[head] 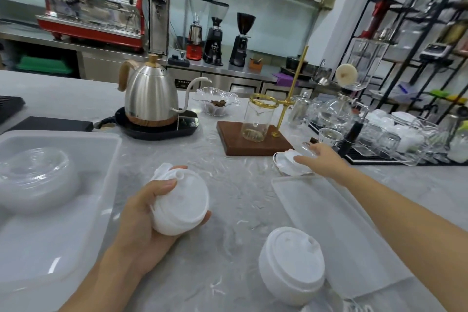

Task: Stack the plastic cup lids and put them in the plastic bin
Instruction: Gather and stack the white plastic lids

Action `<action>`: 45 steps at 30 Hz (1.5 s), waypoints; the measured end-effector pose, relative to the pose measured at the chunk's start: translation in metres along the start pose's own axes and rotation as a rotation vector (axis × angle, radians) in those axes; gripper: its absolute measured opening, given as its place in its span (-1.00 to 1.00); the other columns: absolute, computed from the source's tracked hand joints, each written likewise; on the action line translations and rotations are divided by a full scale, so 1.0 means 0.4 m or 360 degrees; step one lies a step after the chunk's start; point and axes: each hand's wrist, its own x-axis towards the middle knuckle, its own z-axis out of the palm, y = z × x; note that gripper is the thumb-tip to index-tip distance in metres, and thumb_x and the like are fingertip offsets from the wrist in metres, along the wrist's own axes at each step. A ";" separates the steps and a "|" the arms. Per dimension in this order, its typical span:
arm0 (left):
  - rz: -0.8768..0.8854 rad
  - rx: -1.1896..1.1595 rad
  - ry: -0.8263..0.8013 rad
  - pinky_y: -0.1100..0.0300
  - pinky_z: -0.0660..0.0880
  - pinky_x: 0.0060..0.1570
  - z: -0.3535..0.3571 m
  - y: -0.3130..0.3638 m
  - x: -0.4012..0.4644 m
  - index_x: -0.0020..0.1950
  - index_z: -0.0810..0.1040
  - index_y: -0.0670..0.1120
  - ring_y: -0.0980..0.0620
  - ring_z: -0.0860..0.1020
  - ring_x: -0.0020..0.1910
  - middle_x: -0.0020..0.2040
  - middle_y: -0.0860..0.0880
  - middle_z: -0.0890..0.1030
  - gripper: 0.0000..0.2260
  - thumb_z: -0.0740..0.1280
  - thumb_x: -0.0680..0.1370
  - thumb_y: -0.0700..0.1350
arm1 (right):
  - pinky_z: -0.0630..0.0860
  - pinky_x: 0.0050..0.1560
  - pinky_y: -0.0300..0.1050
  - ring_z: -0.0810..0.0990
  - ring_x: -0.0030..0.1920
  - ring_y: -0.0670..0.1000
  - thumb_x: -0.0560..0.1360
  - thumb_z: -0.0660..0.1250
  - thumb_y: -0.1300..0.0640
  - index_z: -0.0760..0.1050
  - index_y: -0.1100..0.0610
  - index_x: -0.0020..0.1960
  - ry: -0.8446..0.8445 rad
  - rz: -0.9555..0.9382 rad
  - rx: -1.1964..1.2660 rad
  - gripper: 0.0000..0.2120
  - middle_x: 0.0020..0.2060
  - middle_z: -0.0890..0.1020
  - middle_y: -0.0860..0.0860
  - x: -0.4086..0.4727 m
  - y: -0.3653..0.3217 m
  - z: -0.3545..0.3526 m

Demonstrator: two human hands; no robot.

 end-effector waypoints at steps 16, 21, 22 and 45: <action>0.0012 -0.0038 0.0022 -0.27 0.58 0.01 0.003 0.005 -0.001 0.06 0.68 -0.09 -0.32 0.52 0.16 0.14 -0.21 0.57 -0.54 0.56 0.18 -0.07 | 0.51 0.04 -0.06 0.54 0.20 0.13 0.36 0.46 -0.28 0.46 0.19 0.34 0.0100 0.0120 -0.0112 -0.26 0.29 0.54 0.10 0.108 -0.013 0.026; 0.0029 -0.0107 0.0061 -0.30 0.56 0.06 -0.005 0.002 0.001 0.03 0.69 -0.09 -0.31 0.53 0.16 0.12 -0.21 0.59 -0.73 0.37 0.37 -0.10 | 0.47 0.14 -0.02 0.50 0.22 0.05 0.35 0.48 -0.25 0.41 0.07 0.39 0.0063 -0.0349 -0.0138 -0.27 0.31 0.52 0.03 0.016 -0.127 0.004; 0.0025 -0.0117 0.0067 -0.31 0.54 0.08 -0.003 0.003 0.001 0.03 0.69 -0.09 -0.31 0.53 0.16 0.12 -0.21 0.59 -0.74 0.38 0.37 -0.10 | 0.45 0.13 -0.04 0.48 0.21 0.01 0.34 0.49 -0.24 0.39 0.02 0.40 0.0072 -0.0489 -0.0150 -0.28 0.32 0.51 -0.02 -0.018 -0.159 0.002; -0.0225 -0.0282 -0.0217 -0.16 0.59 -0.10 0.002 0.003 -0.001 0.27 0.66 -0.10 -0.25 0.62 0.19 0.21 -0.22 0.66 -0.43 0.47 0.43 0.27 | 0.20 0.47 -0.17 0.24 0.47 -0.18 0.37 0.55 0.19 0.13 -0.07 0.56 -0.0750 -0.1711 -0.0203 -0.09 0.43 0.36 -0.21 -0.418 -0.417 0.110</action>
